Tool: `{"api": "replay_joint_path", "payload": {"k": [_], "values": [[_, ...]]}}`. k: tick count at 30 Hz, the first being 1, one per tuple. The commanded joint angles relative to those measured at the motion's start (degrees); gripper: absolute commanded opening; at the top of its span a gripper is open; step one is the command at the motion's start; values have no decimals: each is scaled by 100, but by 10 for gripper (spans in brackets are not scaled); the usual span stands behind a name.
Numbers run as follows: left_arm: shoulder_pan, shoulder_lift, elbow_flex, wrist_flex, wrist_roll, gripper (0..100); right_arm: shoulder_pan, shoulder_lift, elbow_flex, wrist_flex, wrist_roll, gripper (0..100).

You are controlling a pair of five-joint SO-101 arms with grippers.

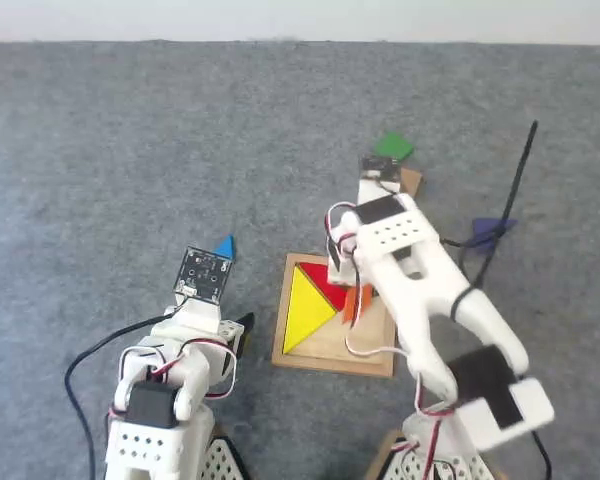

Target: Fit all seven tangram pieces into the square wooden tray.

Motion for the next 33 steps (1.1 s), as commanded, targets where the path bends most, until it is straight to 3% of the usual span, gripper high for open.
{"api": "replay_joint_path", "payload": {"k": [1,9,13,20,33], "values": [[26,-44,-40,-26,-9,207,84,295,-589,145,-747,72],[26,-44,-40,-26,-9,207,356,1121,-958,145,-1160,73],[26,-44,-40,-26,-9,207,426,1200,-1046,145,-1143,72],[26,-44,-40,-26,-9,207,1191,769,-1037,233,-809,74],[26,-44,-40,-26,-9,207,1103,312,-580,286,-448,75]]}}
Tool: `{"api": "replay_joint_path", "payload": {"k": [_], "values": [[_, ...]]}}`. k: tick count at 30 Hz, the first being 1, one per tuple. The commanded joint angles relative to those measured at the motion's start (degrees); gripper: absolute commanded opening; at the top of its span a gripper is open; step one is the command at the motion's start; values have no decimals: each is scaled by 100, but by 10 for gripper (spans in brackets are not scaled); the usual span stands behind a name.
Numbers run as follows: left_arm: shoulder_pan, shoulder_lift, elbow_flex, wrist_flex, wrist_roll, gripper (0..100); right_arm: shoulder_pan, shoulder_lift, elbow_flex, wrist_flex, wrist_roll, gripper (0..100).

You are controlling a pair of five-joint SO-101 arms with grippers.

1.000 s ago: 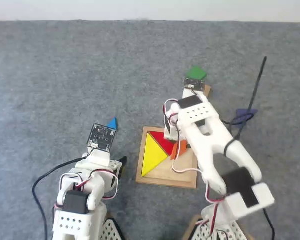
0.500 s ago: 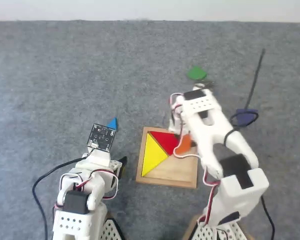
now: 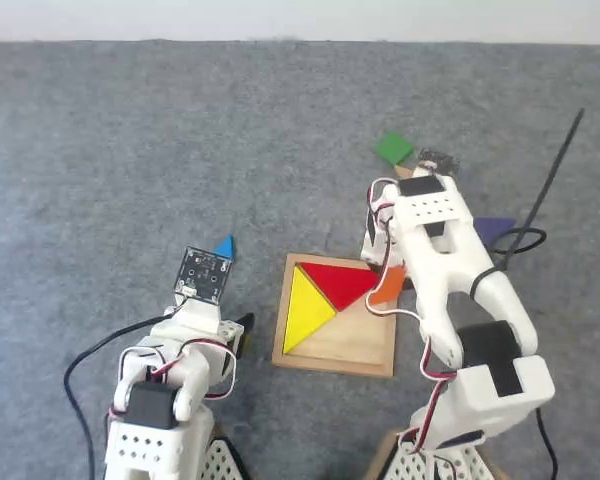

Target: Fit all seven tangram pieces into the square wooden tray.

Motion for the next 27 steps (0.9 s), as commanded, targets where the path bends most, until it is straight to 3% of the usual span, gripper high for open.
{"api": "replay_joint_path", "payload": {"k": [1,7,20,27], "values": [[26,-44,-40,-26,-9,207,-4,-400,18,66,105,75],[26,-44,-40,-26,-9,207,-57,-400,9,127,457,121],[26,-44,-40,-26,-9,207,-242,-488,18,92,466,217],[26,-44,-40,-26,-9,207,-119,-2193,475,92,642,217]]}}
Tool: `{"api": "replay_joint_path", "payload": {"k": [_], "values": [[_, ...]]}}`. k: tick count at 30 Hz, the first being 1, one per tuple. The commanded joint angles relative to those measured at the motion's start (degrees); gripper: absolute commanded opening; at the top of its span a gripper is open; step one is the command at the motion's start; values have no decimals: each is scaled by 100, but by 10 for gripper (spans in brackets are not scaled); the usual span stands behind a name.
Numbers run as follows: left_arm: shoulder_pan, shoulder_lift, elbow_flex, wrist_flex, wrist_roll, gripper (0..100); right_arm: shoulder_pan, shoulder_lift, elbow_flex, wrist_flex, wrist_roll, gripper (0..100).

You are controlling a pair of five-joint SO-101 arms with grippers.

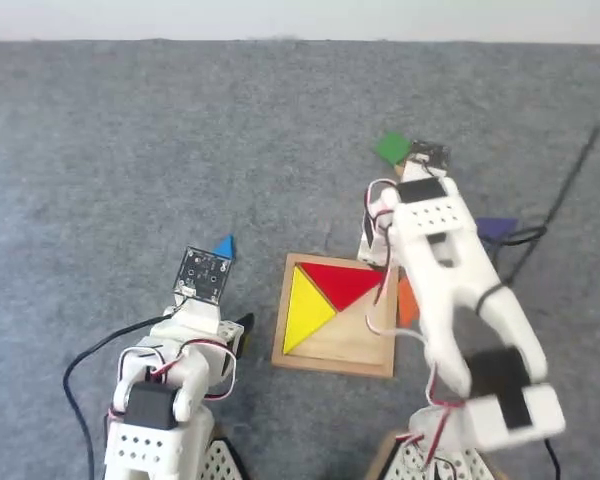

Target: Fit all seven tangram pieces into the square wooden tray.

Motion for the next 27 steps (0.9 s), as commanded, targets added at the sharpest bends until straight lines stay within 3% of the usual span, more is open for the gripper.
{"api": "replay_joint_path", "payload": {"k": [1,6,9,11,18,24,27], "values": [[26,-44,-40,-26,-9,207,198,-1824,396,22,220,217],[26,-44,-40,-26,-9,207,1464,-3732,1108,-224,1670,216],[26,-44,-40,-26,-9,207,2352,-4004,1301,-242,2453,215],[26,-44,-40,-26,-9,207,2554,-3820,1354,-224,2822,215],[26,-44,-40,-26,-9,207,2501,-2431,1363,-857,3112,215],[26,-44,-40,-26,-9,207,1182,-1560,1732,-980,3420,219],[26,-44,-40,-26,-9,207,989,-1552,2215,-1473,3499,220]]}}
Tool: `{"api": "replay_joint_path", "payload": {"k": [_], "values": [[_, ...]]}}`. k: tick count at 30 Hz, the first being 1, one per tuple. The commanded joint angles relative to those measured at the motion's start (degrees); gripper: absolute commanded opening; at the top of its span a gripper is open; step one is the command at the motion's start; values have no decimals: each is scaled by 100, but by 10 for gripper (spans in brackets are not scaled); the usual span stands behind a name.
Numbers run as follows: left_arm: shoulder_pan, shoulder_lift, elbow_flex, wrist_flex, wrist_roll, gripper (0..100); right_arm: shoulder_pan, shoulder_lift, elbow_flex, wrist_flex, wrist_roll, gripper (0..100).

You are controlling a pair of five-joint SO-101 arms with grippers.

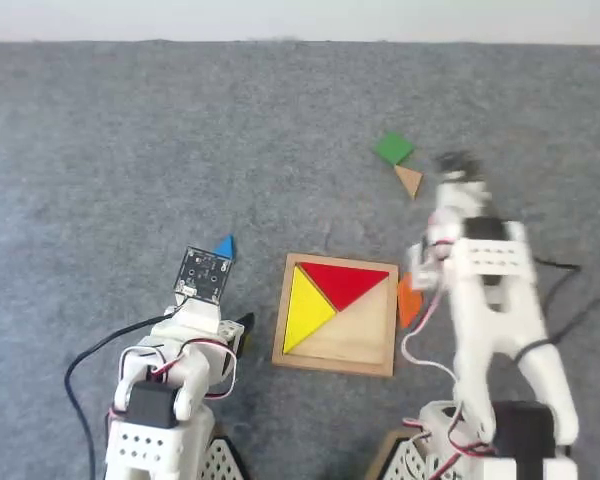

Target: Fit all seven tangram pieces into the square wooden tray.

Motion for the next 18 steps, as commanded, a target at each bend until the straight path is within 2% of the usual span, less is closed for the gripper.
{"api": "replay_joint_path", "payload": {"k": [1,11,18], "values": [[26,-44,-40,-26,-9,207,-303,-13,466,-681,202,220],[26,-44,-40,-26,-9,207,-778,22,765,-1103,404,220],[26,-44,-40,-26,-9,207,-655,145,809,-1138,404,217]]}}
